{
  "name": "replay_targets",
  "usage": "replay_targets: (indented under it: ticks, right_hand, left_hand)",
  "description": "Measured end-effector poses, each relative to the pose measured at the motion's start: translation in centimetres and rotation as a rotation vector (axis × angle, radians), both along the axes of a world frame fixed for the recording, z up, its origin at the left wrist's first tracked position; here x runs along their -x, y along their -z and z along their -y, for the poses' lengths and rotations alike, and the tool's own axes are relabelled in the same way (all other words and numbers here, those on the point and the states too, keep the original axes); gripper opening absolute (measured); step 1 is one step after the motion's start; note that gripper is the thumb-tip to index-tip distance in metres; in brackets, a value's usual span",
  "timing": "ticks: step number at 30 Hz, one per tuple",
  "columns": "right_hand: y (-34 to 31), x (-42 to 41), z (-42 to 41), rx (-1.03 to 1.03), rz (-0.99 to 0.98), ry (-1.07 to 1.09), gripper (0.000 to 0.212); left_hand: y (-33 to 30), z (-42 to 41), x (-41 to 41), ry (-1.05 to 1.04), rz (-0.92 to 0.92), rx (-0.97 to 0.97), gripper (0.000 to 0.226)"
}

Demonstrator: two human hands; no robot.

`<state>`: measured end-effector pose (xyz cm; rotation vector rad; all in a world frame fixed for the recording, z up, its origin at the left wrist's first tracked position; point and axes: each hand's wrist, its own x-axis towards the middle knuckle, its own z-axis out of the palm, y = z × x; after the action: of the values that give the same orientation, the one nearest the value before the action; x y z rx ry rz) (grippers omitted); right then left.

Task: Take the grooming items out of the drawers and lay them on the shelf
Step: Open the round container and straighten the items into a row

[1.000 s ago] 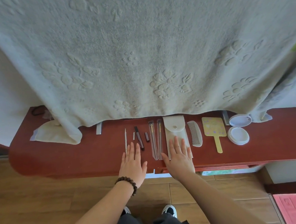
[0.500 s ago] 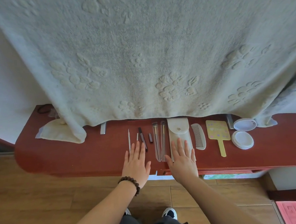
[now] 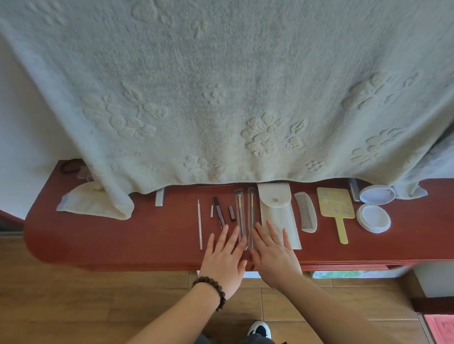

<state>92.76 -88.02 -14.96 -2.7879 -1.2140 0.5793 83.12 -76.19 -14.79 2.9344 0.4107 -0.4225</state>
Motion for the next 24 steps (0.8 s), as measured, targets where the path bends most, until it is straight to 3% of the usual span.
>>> replay_targets:
  ticks: [4,9,16,20,24]
  right_hand:
    - [-0.4,0.1,0.2,0.013,-0.002,0.01,0.066]
    - [-1.5,0.6,-1.9,-0.07,-0.033,-0.036,0.062]
    - [-1.1,1.8,-6.2,-0.079,-0.068,-0.208,0.084]
    - [-0.7,2.5,-7.0,-0.012,-0.08,-0.18,0.059]
    - [-0.5,3.5,-7.5,-0.008,-0.095,-0.126,0.059]
  left_hand:
    - [-0.1,-0.2,0.3,-0.011,-0.004,0.007,0.057]
    - [-0.7,-0.8,1.1,-0.148,0.073,0.002,0.062]
    - [-0.7,-3.5,2.7,-0.255,-0.037,-0.018,0.063]
    - [-0.4,-4.4,2.7,-0.222,-0.073,0.007,0.061]
    - [-0.1,-5.4,2.7,-0.193,-0.083,0.043,0.06]
